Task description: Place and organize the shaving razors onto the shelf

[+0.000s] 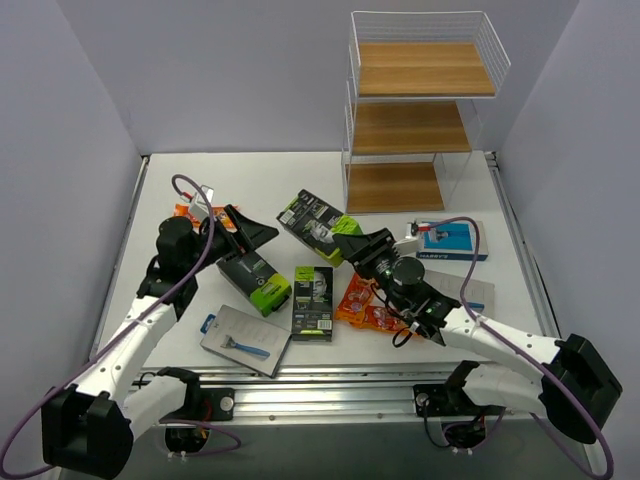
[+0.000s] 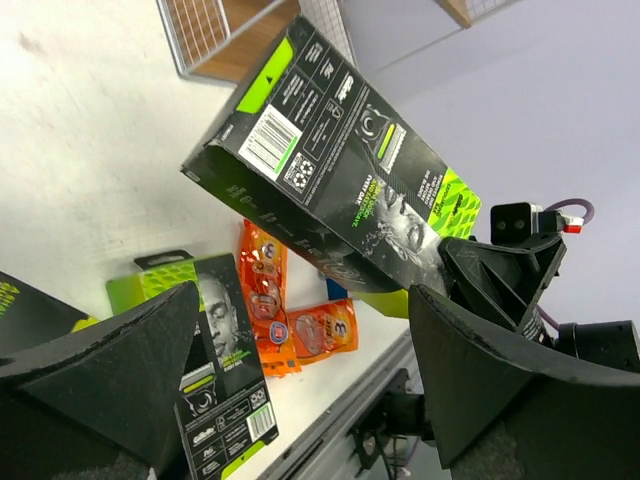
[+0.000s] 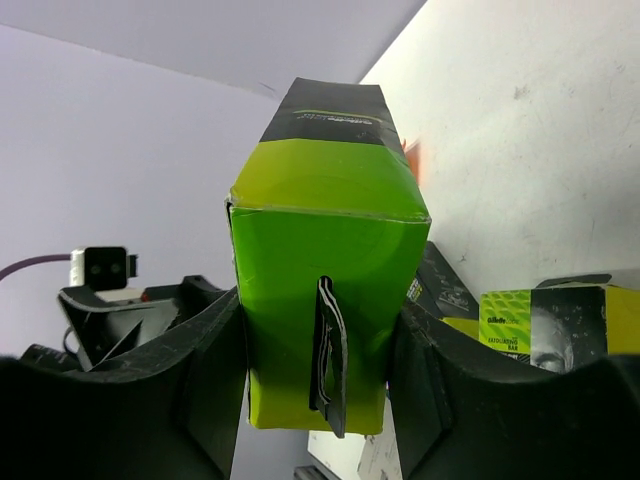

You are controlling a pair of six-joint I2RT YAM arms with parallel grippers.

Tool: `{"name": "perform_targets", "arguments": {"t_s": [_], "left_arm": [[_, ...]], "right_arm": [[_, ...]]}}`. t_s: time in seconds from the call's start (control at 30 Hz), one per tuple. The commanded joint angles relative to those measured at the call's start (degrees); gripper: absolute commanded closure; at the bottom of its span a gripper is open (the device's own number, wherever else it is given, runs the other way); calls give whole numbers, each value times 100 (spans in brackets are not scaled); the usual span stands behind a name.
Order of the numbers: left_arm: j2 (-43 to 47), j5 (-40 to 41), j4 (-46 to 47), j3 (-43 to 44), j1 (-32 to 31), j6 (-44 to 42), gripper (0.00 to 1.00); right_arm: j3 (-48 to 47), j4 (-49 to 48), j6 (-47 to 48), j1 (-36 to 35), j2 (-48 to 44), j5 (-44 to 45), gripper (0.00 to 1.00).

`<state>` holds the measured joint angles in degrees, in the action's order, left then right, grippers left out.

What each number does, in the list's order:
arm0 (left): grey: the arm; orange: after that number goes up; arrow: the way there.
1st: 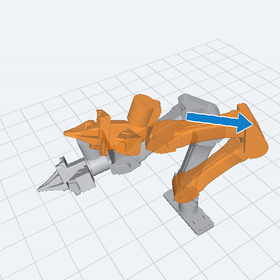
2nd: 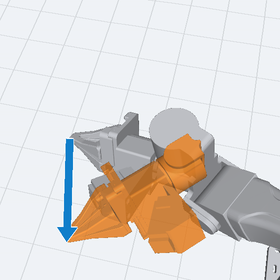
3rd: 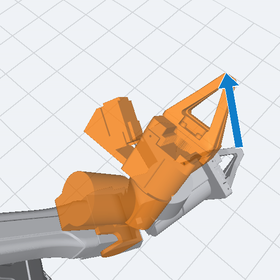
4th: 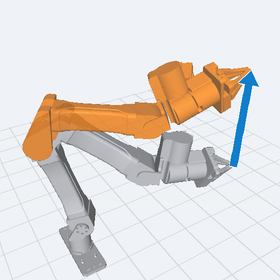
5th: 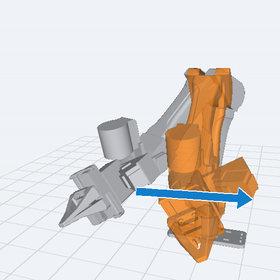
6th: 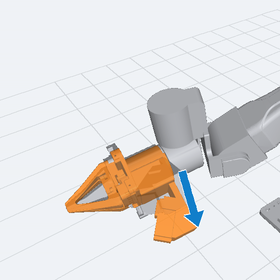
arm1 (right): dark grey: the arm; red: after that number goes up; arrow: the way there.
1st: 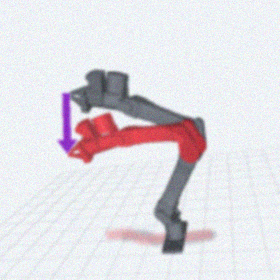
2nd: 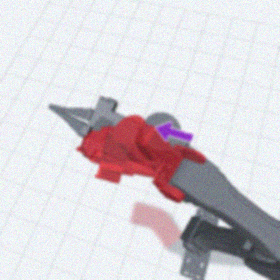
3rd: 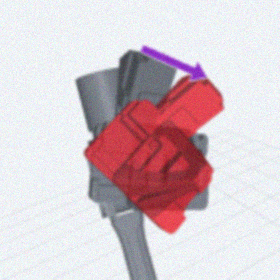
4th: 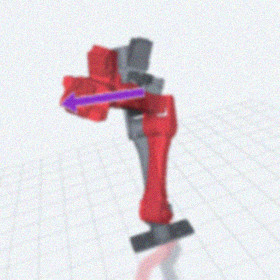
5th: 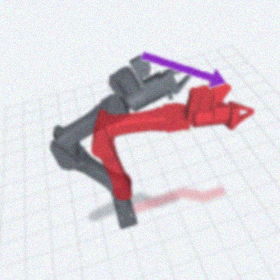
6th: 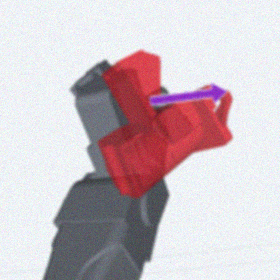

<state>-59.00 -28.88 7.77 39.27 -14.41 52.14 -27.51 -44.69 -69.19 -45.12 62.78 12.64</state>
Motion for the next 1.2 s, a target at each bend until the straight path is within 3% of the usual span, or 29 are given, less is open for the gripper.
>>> {"name": "perform_targets", "arguments": {"t_s": [0.0,0.2,0.27,0.37,0.5,0.63,1.0,1.17], "left_arm": [[398,312,-1267,739,70,-1073,6],[372,708,-2051,1504,158,-1830,6],[363,648,-1964,1549,202,-1821,1],[381,796,-2024,1662,264,-1935,10],[529,1428,-2385,1743,238,-2488,6],[758,2035,-2491,1497,-8,-2946,6],[978,2361,-2877,1619,-474,-3403,6],[943,2484,-2939,1654,-615,-3482,6]], "right_arm": [[-299,-472,-60,162,-460,63,100],[-947,416,203,512,-794,-130,100],[-1177,723,283,592,-855,-166,100],[-1695,1215,467,706,-891,-271,100],[-2381,1795,687,803,-926,-429,100],[-3101,2112,1091,847,-873,-517,100],[-5122,2877,1891,1198,-399,-236,100],[-5572,2939,1874,1445,-214,-25,100]]}}
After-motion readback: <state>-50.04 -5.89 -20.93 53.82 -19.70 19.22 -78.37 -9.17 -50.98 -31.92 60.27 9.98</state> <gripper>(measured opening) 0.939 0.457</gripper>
